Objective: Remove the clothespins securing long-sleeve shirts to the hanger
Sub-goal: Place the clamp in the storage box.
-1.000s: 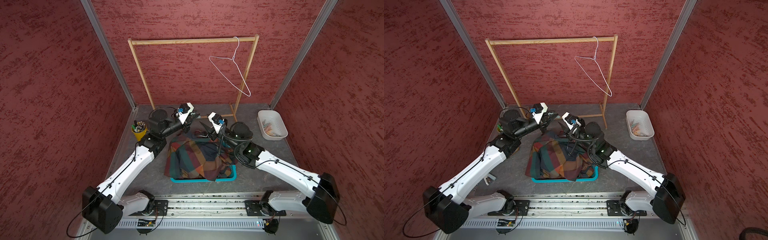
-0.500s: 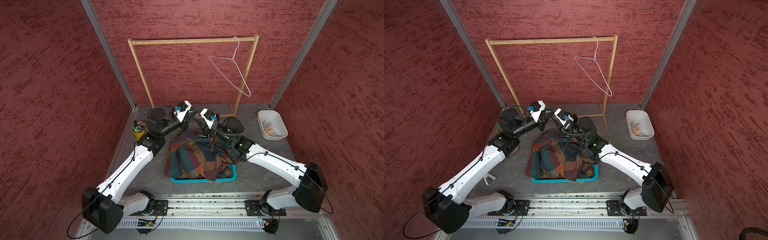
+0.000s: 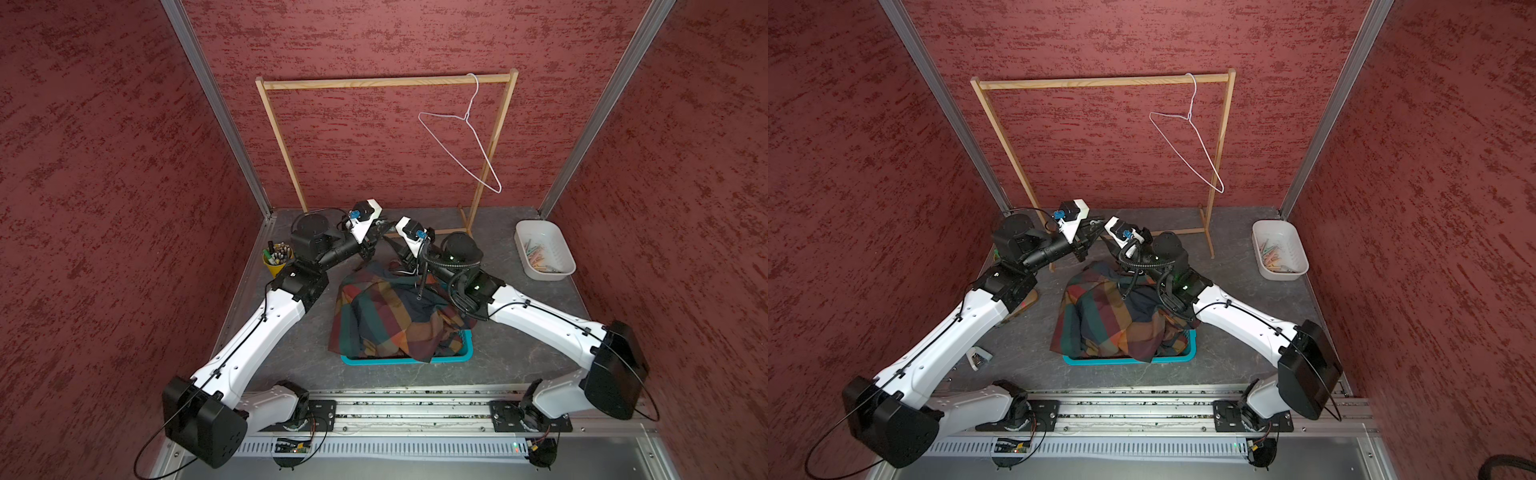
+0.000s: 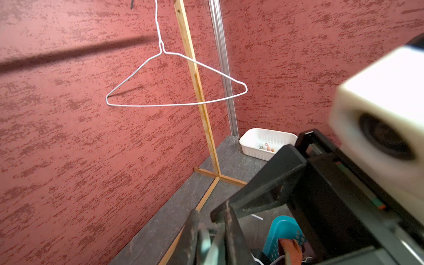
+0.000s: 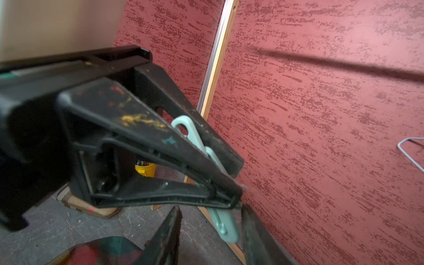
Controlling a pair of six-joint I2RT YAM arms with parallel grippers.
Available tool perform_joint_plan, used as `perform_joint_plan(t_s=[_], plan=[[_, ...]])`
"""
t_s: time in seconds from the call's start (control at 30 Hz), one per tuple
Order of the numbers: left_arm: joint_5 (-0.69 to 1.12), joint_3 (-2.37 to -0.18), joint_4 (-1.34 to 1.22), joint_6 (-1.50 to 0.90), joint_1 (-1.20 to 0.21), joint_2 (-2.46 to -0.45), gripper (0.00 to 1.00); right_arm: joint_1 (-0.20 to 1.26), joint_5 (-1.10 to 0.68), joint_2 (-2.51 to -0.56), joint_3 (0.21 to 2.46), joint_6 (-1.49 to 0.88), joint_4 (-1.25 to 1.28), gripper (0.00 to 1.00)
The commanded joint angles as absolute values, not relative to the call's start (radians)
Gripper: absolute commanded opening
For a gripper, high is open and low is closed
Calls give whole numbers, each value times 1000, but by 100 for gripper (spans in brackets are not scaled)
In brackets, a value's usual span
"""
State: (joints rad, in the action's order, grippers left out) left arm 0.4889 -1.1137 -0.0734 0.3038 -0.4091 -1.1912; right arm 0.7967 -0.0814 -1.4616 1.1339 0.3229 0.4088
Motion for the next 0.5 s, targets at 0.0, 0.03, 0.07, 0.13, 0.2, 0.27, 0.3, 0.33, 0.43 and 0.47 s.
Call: perform_joint_plan(t_s=[0.0, 0.03, 0.07, 0.13, 0.2, 0.27, 0.3, 0.33, 0.43, 0.47], plan=[[524, -1131, -55, 308, -401, -1177, 0, 802, -57, -1424, 1114, 327, 397, 46], [528, -1132, -55, 306, -400, -1177, 0, 802, -55, -1423, 1115, 330, 396, 46], [533, -1132, -53, 305, -400, -1177, 0, 802, -54, -1422, 1113, 330, 398, 46], [542, -1132, -50, 300, -400, -1178, 0, 802, -55, -1423, 1112, 331, 408, 47], [549, -1131, -54, 295, -402, -1178, 0, 802, -60, -1432, 1122, 333, 408, 47], [556, -1130, -53, 287, -402, -1181, 0, 802, -65, -1447, 1136, 334, 405, 47], [559, -1129, -52, 285, -402, -1183, 0, 803, -68, -1448, 1142, 336, 402, 47], [561, -1129, -54, 282, -403, -1183, 0, 802, -70, -1448, 1147, 336, 403, 47], [571, -1131, -50, 281, -405, -1183, 0, 803, -66, -1488, 1153, 334, 416, 47], [572, -1131, -48, 281, -405, -1184, 0, 802, -63, -1491, 1153, 334, 422, 47]])
